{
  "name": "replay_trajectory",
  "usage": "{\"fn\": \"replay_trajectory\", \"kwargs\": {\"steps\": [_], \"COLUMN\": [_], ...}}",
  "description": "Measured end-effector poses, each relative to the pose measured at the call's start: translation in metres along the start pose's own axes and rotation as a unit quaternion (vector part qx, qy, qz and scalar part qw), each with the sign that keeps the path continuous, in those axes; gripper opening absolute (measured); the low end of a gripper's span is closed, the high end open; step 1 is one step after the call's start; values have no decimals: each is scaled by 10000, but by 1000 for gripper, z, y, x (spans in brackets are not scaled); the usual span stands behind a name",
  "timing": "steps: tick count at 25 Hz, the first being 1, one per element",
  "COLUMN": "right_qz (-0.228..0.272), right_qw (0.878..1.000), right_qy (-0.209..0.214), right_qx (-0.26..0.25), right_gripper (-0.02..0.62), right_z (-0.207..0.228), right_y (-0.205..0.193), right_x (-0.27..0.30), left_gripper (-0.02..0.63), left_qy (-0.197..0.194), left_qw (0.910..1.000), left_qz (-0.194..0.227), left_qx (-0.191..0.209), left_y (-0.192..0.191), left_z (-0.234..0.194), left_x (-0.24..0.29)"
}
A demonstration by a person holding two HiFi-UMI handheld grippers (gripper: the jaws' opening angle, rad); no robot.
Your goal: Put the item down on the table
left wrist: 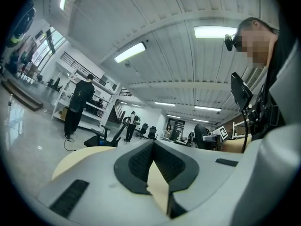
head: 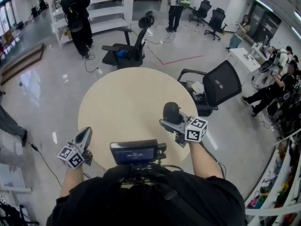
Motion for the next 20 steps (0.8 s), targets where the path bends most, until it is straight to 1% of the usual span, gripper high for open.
{"fn": "replay_trajectory", "kwargs": {"steps": [1,3,5,8,11,14,17,20], "right_qz": [-31,-205,-339,-369,-337,-286,-296,-290], "right_qw": [10000,9994,9986,9982,9981,9975,9968,9955], "right_qy": [21,54,7,-115,-217,-343,-324,-342], "right_qx": [-49,-256,-409,-455,-468,-544,-669,-832], "right_gripper": [272,272,271,271,272,272,270,272], "right_z": [-2,-4,-1,7,22,46,67,87], "right_y": [-1,5,12,19,23,29,42,66], "right_x": [5,6,-3,-23,-40,-57,-55,-47], "left_gripper": [-3,-3,-3,-3,-3,-3,-3,-3], "left_qy": [-26,-76,-56,10,72,99,240,245], "left_qw": [10000,9997,9993,9995,9994,9989,9984,9973], "left_qz": [44,227,363,307,334,416,423,478], "left_qx": [29,64,2,-113,52,191,289,495], "left_y": [6,15,16,7,12,21,38,62], "left_z": [-4,1,9,17,19,19,10,0], "left_x": [4,14,21,25,29,47,56,66]}}
Point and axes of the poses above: the fingertips, and each gripper's own axes: x forward along the fingers, z to its right, y out of its top, the point moved 3 cm from there along -x, backward along the fingers, and after that the axes turned 6 degrees about y, right-handed, at the moved point
